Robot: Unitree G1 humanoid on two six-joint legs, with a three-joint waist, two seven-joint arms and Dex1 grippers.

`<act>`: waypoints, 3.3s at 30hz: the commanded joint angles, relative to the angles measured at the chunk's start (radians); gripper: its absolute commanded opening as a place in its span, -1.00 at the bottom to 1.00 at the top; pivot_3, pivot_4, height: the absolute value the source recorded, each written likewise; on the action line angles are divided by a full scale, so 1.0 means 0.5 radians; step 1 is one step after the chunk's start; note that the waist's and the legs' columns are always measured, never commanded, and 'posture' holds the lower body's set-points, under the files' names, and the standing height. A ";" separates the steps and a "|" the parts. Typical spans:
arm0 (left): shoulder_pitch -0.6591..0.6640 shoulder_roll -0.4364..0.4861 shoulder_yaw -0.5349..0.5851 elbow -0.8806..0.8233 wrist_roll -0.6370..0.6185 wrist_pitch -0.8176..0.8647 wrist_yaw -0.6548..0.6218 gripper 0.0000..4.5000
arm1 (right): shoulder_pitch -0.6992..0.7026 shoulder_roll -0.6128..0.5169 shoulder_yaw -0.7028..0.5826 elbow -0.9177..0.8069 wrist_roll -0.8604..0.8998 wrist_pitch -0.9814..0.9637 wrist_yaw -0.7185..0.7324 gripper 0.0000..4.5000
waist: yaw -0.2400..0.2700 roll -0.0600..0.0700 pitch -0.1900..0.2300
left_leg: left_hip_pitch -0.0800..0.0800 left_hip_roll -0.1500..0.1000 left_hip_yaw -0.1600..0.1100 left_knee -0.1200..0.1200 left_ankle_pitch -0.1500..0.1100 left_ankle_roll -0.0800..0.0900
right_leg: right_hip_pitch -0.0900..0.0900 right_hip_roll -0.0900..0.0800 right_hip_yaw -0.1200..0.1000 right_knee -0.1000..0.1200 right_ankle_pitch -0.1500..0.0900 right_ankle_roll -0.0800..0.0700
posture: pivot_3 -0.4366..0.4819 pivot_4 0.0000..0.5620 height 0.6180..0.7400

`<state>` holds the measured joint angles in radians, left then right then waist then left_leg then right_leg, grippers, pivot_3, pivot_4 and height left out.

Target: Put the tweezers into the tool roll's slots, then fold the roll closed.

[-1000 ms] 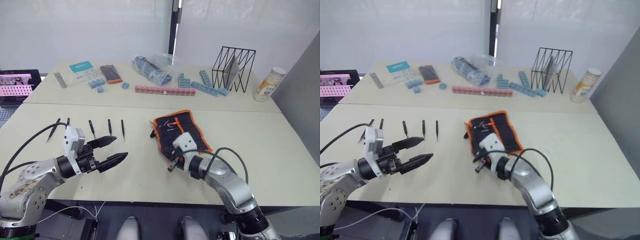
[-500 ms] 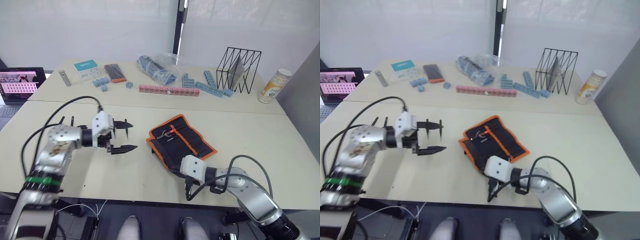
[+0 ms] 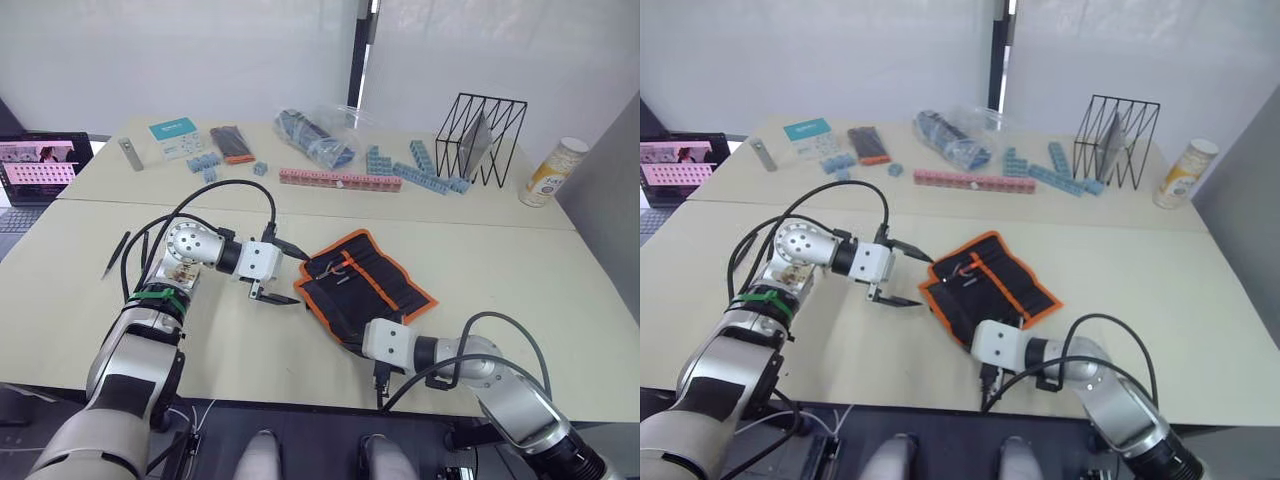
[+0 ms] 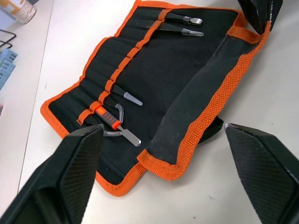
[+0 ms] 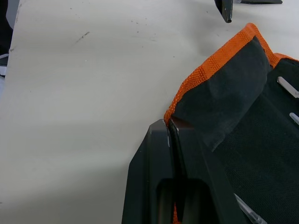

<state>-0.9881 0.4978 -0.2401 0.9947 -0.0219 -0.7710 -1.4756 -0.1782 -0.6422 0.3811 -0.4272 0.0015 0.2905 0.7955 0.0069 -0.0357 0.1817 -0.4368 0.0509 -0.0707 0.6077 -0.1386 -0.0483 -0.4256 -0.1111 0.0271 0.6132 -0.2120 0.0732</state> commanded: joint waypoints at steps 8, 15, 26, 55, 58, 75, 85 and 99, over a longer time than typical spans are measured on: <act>-0.132 0.044 -0.068 0.173 0.234 -0.368 0.078 -0.68 | 0.048 -0.024 -0.066 -0.102 -0.039 -0.007 0.000 -1.00 | 0.007 0.000 0.000 | 0.000 0.000 0.000 0.001 0.000 0.000 | 0.001 0.000 0.000 0.000 0.001 0.001 | -0.05 -0.47 0.69; -0.043 0.095 -0.099 0.148 0.272 -0.559 0.143 -1.00 | 0.152 -0.095 -0.134 -0.158 -0.029 -0.003 0.007 -1.00 | 0.008 0.000 0.000 | 0.000 -0.001 -0.001 0.001 0.000 0.000 | 0.001 0.000 0.000 0.001 0.003 0.003 | -0.05 -0.47 0.69; 0.363 0.221 -0.087 -0.141 0.202 -0.686 0.381 -1.00 | 0.281 -0.103 -0.178 -0.376 0.075 0.067 0.043 -1.00 | 0.005 0.000 0.000 | 0.003 -0.001 -0.001 0.003 0.000 0.000 | 0.001 0.000 0.000 0.007 0.005 0.000 | -0.05 -0.47 0.69; 0.144 -0.077 0.049 -0.037 -0.083 0.076 0.034 0.38 | 0.306 -0.075 -0.145 -0.364 -0.038 0.082 -0.031 -1.00 | 0.001 0.000 0.000 | 0.009 -0.001 -0.001 0.009 0.000 0.000 | 0.003 0.000 0.001 0.020 0.002 -0.005 | -0.05 -0.47 0.69; 0.140 -0.047 0.007 0.000 -0.022 -0.071 -0.036 0.03 | 0.313 -0.073 -0.150 -0.374 -0.044 0.094 -0.042 -1.00 | -0.006 0.000 0.000 | 0.011 -0.001 -0.001 0.008 0.000 0.000 | 0.003 0.000 0.001 0.022 0.001 -0.005 | -0.05 -0.47 0.69; 0.124 0.106 -0.125 0.251 0.499 -0.743 0.550 -0.99 | 0.297 0.054 -0.191 -0.529 0.079 0.329 -0.098 -1.00 | -0.001 0.000 0.000 | 0.012 -0.001 -0.001 0.009 0.000 0.000 | 0.004 0.001 0.003 0.023 0.003 -0.002 | -0.05 -0.47 0.69; 0.075 0.170 -0.288 0.373 0.823 -0.915 0.991 -1.00 | 0.255 0.344 -0.479 -0.551 0.554 0.698 -0.204 -0.03 | 0.004 0.000 -0.001 | 0.015 0.000 -0.001 0.009 0.000 0.000 | 0.006 0.001 0.003 0.025 0.003 -0.003 | -0.05 -0.47 0.69; 0.039 0.161 -0.350 0.416 0.830 -0.973 1.056 -1.00 | 0.174 0.613 -0.293 -0.028 0.427 0.370 -0.390 -0.99 | 0.004 0.000 -0.001 | 0.020 0.000 -0.001 0.007 0.000 0.000 | 0.006 0.001 0.003 0.030 0.004 -0.002 | -0.05 -0.47 0.69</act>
<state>-0.9603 0.5761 -0.4001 1.1922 0.3868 -1.2624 -0.9506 -0.0969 -0.3355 0.2289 -0.4429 0.2177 0.5161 0.6007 0.0090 -0.0356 0.1810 -0.4269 0.0508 -0.0712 0.6110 -0.1385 -0.0484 -0.4223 -0.1105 0.0287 0.6280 -0.2102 0.0723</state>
